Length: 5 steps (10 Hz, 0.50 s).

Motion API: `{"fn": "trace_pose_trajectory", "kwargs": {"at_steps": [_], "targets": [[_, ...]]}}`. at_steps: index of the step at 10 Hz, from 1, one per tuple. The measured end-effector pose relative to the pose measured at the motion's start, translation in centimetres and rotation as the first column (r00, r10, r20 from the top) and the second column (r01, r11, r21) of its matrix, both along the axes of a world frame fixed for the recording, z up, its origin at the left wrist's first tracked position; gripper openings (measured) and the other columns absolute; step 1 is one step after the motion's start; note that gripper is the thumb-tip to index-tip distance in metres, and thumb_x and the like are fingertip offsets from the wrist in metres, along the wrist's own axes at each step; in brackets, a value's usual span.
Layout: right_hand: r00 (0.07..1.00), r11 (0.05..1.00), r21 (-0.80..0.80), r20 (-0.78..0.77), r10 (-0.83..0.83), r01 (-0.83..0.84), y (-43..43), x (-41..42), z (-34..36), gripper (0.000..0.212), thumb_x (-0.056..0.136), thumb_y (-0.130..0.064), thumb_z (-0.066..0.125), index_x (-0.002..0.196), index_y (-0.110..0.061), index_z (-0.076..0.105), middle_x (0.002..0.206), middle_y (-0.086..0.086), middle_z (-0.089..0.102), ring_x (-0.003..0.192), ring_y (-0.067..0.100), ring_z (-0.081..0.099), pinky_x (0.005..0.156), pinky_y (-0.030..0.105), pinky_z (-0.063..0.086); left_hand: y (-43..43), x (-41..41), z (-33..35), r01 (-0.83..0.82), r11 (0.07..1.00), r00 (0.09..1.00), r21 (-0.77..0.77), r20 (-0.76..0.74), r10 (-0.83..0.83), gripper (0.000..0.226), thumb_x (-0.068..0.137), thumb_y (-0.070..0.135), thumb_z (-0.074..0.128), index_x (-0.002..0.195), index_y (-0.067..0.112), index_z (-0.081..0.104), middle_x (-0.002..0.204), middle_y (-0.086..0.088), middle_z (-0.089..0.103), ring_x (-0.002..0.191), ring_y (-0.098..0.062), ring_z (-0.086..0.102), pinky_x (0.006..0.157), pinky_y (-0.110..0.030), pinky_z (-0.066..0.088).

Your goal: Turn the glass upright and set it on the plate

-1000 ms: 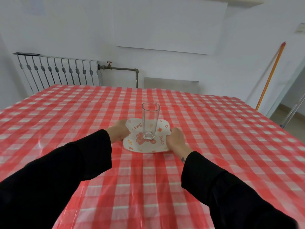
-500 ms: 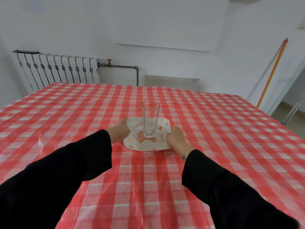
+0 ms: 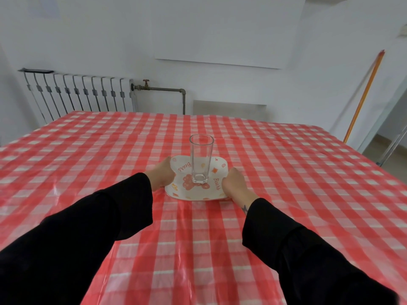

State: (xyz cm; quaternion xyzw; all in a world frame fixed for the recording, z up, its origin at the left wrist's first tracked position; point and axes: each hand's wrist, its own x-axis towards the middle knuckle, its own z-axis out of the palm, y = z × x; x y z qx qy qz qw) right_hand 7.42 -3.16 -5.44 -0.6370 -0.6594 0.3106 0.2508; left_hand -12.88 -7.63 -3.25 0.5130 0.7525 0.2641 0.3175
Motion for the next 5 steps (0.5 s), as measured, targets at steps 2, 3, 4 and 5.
{"fn": "trace_pose_trajectory", "kwargs": {"at_steps": [2, 3, 4, 5], "targets": [[0.999, 1.000, -0.022, -0.034, -0.005, 0.004, -0.2, 0.3, 0.2, 0.012, 0.091, -0.001, 0.043, 0.102, -0.004, 0.047, 0.089, 0.006, 0.058, 0.063, 0.012, 0.053, 0.044, 0.024, 0.040, 0.0, 0.2, 0.0, -0.037, 0.998, 0.997, 0.045, -0.060, 0.040, 0.032, 0.094, 0.001, 0.044, 0.125, 0.005, 0.050, 0.088, -0.007, 0.059, 0.086, -0.028, 0.059, 0.083, -0.046, 0.054], [0.999, 1.000, -0.030, -0.044, 0.002, -0.003, -0.4, 0.5, 0.7, 0.027, 0.090, -0.005, 0.046, 0.116, 0.000, 0.045, 0.098, 0.009, 0.060, 0.069, 0.016, 0.056, 0.045, 0.024, 0.038, -0.3, -0.2, 0.7, -0.027, 0.998, 0.998, 0.051, -0.052, 0.030, 0.016, 0.091, 0.003, 0.049, 0.083, 0.018, 0.048, 0.082, -0.006, 0.057, 0.078, -0.028, 0.061, 0.075, -0.042, 0.054], [0.998, 0.999, -0.020, -0.058, 0.025, -0.026, -0.3, 0.4, 1.0, 0.044, 0.088, -0.007, 0.048, 0.130, 0.002, 0.035, 0.099, 0.009, 0.059, 0.067, 0.014, 0.055, 0.044, 0.024, 0.036, -0.4, -0.2, 1.4, 0.014, 0.999, 0.998, 0.041, -0.069, -0.011, 0.015, 0.089, 0.006, 0.054, 0.102, 0.014, 0.054, 0.088, -0.006, 0.059, 0.074, -0.023, 0.059, 0.071, -0.036, 0.048], [0.998, 0.997, 0.054, 0.027, 0.056, -0.057, -0.5, 0.1, 2.1, 0.047, 0.087, -0.011, 0.052, 0.130, 0.000, 0.035, 0.111, 0.016, 0.057, 0.082, 0.024, 0.058, 0.049, 0.027, 0.039, -0.1, 0.0, 2.4, 0.044, 0.998, 0.988, 0.038, -0.146, -0.038, 0.061, 0.092, 0.011, 0.057, 0.147, 0.007, 0.032, 0.142, -0.017, 0.047, 0.108, -0.028, 0.057, 0.078, -0.032, 0.044]]}}
